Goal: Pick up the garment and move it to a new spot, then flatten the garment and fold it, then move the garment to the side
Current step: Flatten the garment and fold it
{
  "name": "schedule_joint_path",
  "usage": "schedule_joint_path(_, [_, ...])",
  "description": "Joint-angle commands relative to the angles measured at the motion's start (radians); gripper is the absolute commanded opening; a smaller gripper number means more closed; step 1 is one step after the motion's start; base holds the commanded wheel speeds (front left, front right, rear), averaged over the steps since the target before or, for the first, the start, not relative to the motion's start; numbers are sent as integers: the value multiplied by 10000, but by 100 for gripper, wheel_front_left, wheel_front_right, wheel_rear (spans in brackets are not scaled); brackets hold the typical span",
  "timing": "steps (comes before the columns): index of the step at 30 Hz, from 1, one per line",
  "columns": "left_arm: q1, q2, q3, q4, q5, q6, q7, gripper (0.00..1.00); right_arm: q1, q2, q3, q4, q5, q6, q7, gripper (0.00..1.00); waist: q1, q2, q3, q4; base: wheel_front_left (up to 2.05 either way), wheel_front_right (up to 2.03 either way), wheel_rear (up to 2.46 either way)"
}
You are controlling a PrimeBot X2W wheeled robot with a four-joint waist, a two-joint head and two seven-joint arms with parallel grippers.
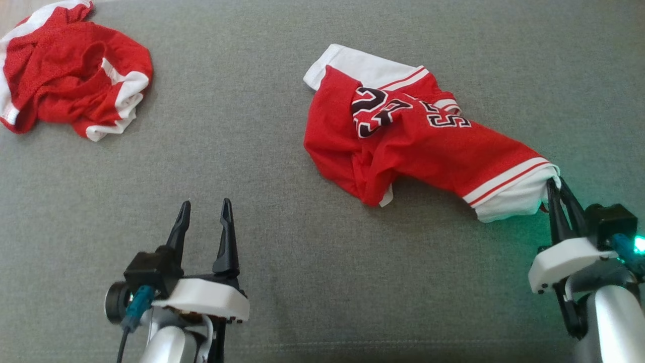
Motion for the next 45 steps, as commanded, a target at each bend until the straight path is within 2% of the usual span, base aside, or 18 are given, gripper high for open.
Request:
schedule_joint_path(1, [-366, -22, 288, -329, 20, -15, -122, 100, -90, -136, 123, -413, -33, 71, 12, 59, -1, 0, -37, 16, 0, 0, 0])
schedule_joint_path(2, [-352, -22, 297, -309, 25, -21, -122, 100, -98, -106, 88, -437, -51, 71, -9, 100, -1, 0, -86, 16, 0, 0, 0])
schedule_joint_path(12, [-68, -22, 311, -203, 54, -70, -122, 100, -21, 190, 338, -1547, 182, 71, -737, 100, -1, 0, -782, 14, 0, 0, 0])
schedule_joint_path(18, [52, -22, 223, -189, 53, -101, -122, 100, 318, 303, 1969, -1687, 799, 71, -644, 100, -1, 0, -1078, 162, 0, 0, 0])
schedule_joint_path(25, [26, -22, 98, -274, 78, -126, -122, 100, 253, 364, 4041, -391, 1735, 71, -615, 100, -1, 0, -897, 649, 0, 0, 0])
schedule_joint_path(30, [-112, -22, 13, -323, 52, -99, -122, 100, -687, 377, 4643, 1182, 2214, 71, -864, 100, -1, 0, -573, 1182, 0, 0, 0])
schedule_joint_path(35, [-241, -22, -50, -342, -17, -38, -122, 100, -1867, 380, 4707, 3002, 2364, 71, -1375, 100, -1, 0, -299, 1869, 0, 0, 0])
schedule_joint_path(36, [-244, -22, -44, -343, -27, -24, -122, 100, -2007, 380, 4673, 3271, 2323, 71, -1407, 98, -1, 0, -278, 1951, 0, 0, 0])
schedule_joint_path(37, [-248, -22, -31, -349, -39, -9, -122, 100, -2134, 381, 4626, 3496, 2303, 71, -1487, 77, -1, 0, -258, 2023, 0, 0, 0])
schedule_joint_path(38, [-249, -22, -19, -354, -51, -3, -122, 100, -2245, 381, 4617, 3708, 2313, 71, -1543, 41, -1, 0, -244, 2077, 0, 0, 0])
schedule_joint_path(41, [-243, -22, 11, -362, -70, 16, -122, 100, -2559, 381, 4694, 4097, 2372, 71, -1797, 0, -1, 0, -236, 2162, 0, 0, 0])
schedule_joint_path(45, [-222, -22, 58, -357, -77, 53, -122, 100, -2835, 381, 5227, 3877, 2759, 71, -2151, 0, -1, 0, -284, 2098, 0, 0, 0])
